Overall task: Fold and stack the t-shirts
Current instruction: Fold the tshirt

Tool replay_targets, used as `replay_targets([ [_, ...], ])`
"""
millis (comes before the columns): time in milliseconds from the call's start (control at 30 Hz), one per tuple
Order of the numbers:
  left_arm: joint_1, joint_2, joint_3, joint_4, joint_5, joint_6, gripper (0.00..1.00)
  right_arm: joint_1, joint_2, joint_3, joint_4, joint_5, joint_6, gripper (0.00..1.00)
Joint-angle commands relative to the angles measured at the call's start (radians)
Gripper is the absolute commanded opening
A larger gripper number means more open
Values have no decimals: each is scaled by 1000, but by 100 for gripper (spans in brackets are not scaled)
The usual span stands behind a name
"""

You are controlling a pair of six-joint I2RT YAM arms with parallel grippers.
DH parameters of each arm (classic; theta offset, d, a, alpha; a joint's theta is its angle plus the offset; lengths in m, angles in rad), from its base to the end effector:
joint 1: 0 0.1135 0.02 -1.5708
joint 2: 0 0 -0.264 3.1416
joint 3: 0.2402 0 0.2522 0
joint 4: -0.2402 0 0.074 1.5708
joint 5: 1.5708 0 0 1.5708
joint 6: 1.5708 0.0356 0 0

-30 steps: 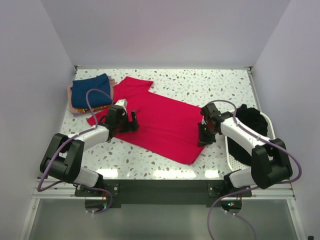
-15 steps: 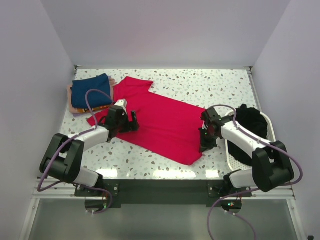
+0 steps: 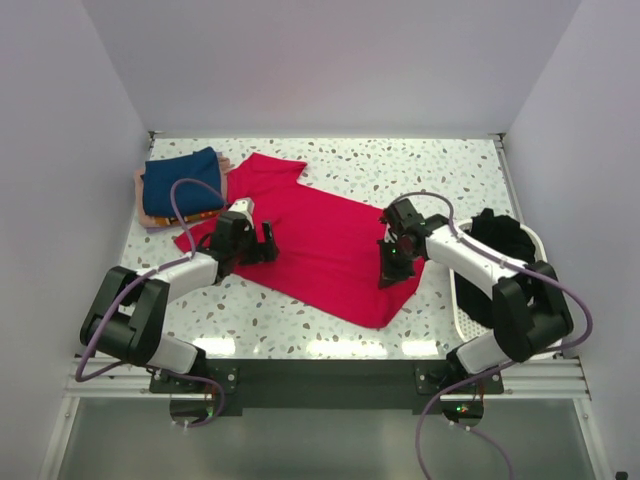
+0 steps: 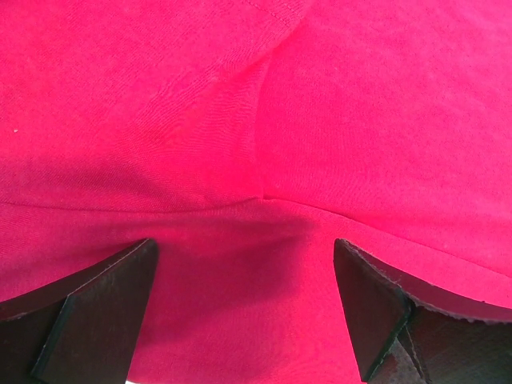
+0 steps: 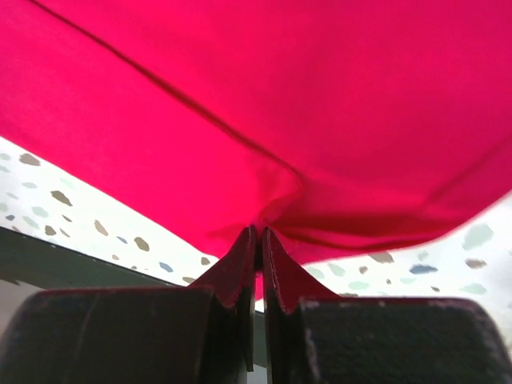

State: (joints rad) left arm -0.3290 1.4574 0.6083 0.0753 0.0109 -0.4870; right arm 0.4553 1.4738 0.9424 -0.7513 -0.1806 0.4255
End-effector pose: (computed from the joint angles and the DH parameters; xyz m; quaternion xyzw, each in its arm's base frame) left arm 0.2605 -0.0893 0.1550 -0.0706 0.9189 -0.1586 0.3542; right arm 0.2370 0.1231 0.1993 -0.0276 0.9853 0.1417 0.0913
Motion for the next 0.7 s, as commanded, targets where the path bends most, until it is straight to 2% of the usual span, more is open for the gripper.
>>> replay_targets([
  [0,-5,29,-30,-12,-8,5,97,31,54,82,41,-34,-2,5],
  [100,-4,31,-31,-12,-8,5,97,40,104,107,63,-30,-7,6],
  [233,-4,32,-33,-14,-8,5,97,46,92,108,107,-17,4,9],
  [400,-4,43,-33,-9,-8,5,97,49,95,101,151,-83,6,15],
  [667,-4,52,-27,-11,-9,8,97,135,206,170,153,-95,10,17],
])
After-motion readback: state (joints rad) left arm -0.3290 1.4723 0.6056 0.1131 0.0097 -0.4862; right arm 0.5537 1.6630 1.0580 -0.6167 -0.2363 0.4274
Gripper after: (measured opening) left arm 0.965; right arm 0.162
